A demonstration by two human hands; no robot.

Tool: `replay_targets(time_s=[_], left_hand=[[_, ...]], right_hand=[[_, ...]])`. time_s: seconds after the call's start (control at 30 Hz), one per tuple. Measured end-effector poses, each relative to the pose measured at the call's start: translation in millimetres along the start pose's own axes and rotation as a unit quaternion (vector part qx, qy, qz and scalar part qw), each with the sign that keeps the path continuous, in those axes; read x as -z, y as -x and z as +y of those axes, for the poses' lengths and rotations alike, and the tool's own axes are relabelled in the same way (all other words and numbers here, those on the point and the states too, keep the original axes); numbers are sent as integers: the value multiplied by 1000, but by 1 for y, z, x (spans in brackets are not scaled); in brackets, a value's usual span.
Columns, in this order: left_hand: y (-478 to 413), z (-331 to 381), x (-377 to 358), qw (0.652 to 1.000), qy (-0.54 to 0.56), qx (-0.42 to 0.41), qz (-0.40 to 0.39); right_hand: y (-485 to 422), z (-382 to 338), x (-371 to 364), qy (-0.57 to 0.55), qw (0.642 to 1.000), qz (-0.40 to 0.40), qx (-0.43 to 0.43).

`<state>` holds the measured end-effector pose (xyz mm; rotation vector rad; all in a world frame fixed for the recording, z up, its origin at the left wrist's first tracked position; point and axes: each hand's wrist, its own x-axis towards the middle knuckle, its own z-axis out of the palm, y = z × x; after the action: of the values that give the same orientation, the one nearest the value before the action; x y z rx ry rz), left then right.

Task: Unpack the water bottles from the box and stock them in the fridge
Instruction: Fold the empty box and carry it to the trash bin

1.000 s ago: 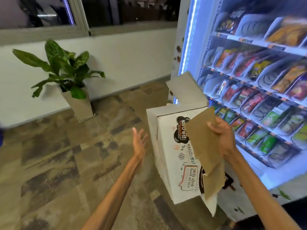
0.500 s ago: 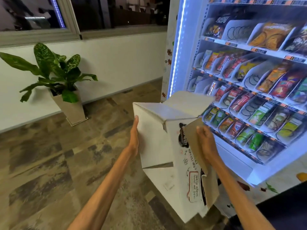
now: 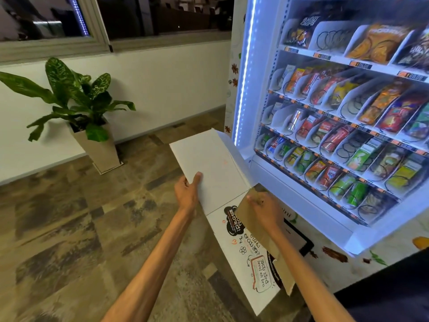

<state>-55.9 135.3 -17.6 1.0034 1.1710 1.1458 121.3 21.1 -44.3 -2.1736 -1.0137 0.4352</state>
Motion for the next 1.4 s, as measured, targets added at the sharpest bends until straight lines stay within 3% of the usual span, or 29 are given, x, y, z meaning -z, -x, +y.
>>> replay_targets(time_s=[0.1, 0.27, 0.4, 0.5, 0.73, 0.93, 1.03, 1.23, 1.3, 1.4], left_hand=[[8, -4, -9, 997, -38, -60, 19], [29, -15, -22, 968, -151, -201, -24], [45, -25, -24, 915, -256, -305, -62], [51, -30, -21, 888, -307, -335, -68], [62, -40, -2, 847, -388, -355, -80], [69, -61, 45, 793, -487, -354, -90], [65, -77, 94, 769, -576, -267, -69], [82, -79, 140, 735, -646, -204, -25], [92, -78, 146, 716, -664, -214, -1], [108, -76, 148, 699, -675, -233, 32]], right_hand=[[12, -4, -4, 54, 996, 53, 44], [20, -29, 0, 26, 985, 42, 167], [15, -55, 18, 68, 948, 79, 301], [13, -77, 32, 161, 905, 108, 380], [8, -86, 30, 348, 814, 114, 451], [10, -59, 21, 222, 855, 34, 468], [1, -38, 31, 150, 879, 29, 452], [8, -17, 10, 163, 901, -36, 401], [15, -22, -4, 206, 891, -79, 396], [39, -37, -35, 256, 849, -138, 441]])
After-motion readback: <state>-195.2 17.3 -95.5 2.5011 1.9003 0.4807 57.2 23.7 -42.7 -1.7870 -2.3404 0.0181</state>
